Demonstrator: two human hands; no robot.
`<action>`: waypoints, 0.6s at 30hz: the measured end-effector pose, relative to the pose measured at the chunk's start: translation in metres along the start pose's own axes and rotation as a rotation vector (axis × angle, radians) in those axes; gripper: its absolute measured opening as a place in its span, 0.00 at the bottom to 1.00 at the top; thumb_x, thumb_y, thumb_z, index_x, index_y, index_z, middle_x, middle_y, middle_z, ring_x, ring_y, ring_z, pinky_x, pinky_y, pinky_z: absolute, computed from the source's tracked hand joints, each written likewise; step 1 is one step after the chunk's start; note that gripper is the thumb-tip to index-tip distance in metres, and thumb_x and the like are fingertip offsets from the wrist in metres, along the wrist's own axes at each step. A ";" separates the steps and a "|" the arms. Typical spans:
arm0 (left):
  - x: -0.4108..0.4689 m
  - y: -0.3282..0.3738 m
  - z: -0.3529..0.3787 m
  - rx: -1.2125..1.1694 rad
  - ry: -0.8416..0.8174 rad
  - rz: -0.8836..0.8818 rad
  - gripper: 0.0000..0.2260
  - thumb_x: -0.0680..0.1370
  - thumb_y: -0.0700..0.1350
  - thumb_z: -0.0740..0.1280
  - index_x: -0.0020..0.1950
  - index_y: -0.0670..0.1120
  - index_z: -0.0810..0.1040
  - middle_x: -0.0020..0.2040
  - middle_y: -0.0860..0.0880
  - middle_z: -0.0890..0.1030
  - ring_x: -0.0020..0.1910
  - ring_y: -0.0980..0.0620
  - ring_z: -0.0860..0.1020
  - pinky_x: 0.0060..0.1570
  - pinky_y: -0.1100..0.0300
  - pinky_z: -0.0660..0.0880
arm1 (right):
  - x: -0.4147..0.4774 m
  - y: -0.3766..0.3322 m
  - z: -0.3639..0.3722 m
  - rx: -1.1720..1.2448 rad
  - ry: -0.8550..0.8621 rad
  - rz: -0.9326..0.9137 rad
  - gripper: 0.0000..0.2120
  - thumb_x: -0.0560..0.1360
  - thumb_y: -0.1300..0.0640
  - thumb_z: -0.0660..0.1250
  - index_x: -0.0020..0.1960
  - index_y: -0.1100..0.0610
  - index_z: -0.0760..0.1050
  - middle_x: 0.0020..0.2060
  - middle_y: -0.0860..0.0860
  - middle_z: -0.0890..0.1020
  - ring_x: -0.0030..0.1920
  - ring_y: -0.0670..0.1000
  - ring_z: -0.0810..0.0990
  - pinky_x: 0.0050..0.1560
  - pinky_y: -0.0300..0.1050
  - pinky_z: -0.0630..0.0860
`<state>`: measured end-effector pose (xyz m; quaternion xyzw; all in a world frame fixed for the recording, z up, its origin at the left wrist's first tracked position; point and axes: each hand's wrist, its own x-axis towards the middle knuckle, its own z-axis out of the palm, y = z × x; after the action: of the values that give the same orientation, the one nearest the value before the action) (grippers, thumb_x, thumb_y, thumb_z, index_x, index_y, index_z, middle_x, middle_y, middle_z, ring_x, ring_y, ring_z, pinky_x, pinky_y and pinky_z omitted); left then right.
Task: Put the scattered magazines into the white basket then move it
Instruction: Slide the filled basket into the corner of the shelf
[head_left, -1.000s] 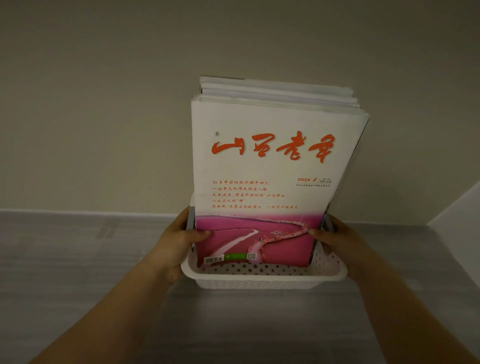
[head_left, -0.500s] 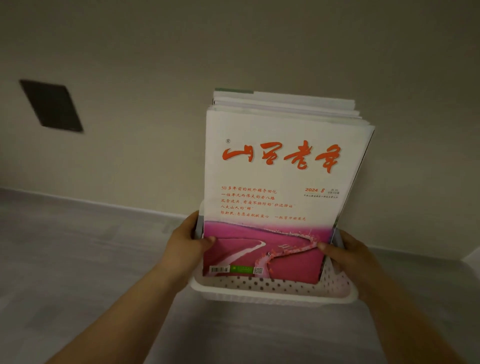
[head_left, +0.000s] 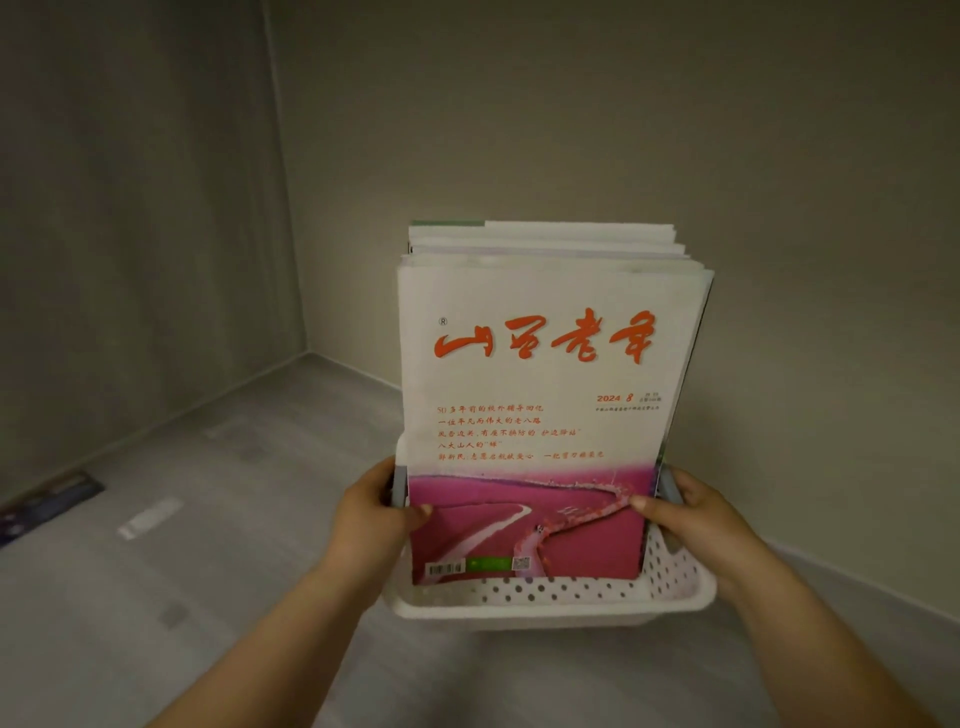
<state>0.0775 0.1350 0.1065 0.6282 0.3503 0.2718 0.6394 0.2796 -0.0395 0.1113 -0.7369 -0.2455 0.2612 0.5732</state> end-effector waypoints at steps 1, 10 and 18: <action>-0.001 -0.003 -0.024 0.003 0.040 -0.012 0.18 0.73 0.30 0.61 0.53 0.52 0.73 0.42 0.54 0.78 0.42 0.49 0.78 0.41 0.51 0.78 | 0.005 -0.003 0.024 0.000 -0.043 0.008 0.10 0.71 0.62 0.67 0.46 0.47 0.73 0.42 0.49 0.81 0.43 0.50 0.80 0.38 0.42 0.75; 0.014 -0.040 -0.223 -0.003 0.350 -0.171 0.20 0.71 0.30 0.64 0.60 0.45 0.73 0.42 0.49 0.79 0.41 0.46 0.79 0.45 0.46 0.78 | 0.060 -0.017 0.249 -0.050 -0.371 0.071 0.10 0.72 0.63 0.66 0.50 0.51 0.73 0.41 0.48 0.81 0.41 0.46 0.80 0.33 0.35 0.78; 0.025 -0.070 -0.317 -0.013 0.533 -0.292 0.20 0.70 0.28 0.64 0.59 0.44 0.74 0.47 0.41 0.80 0.45 0.41 0.78 0.53 0.46 0.74 | 0.094 -0.004 0.379 -0.098 -0.560 0.144 0.10 0.73 0.63 0.64 0.53 0.54 0.73 0.49 0.52 0.80 0.47 0.50 0.79 0.44 0.38 0.76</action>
<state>-0.1638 0.3450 0.0457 0.4736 0.5905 0.3345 0.5614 0.0967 0.2956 0.0271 -0.6784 -0.3536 0.4824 0.4267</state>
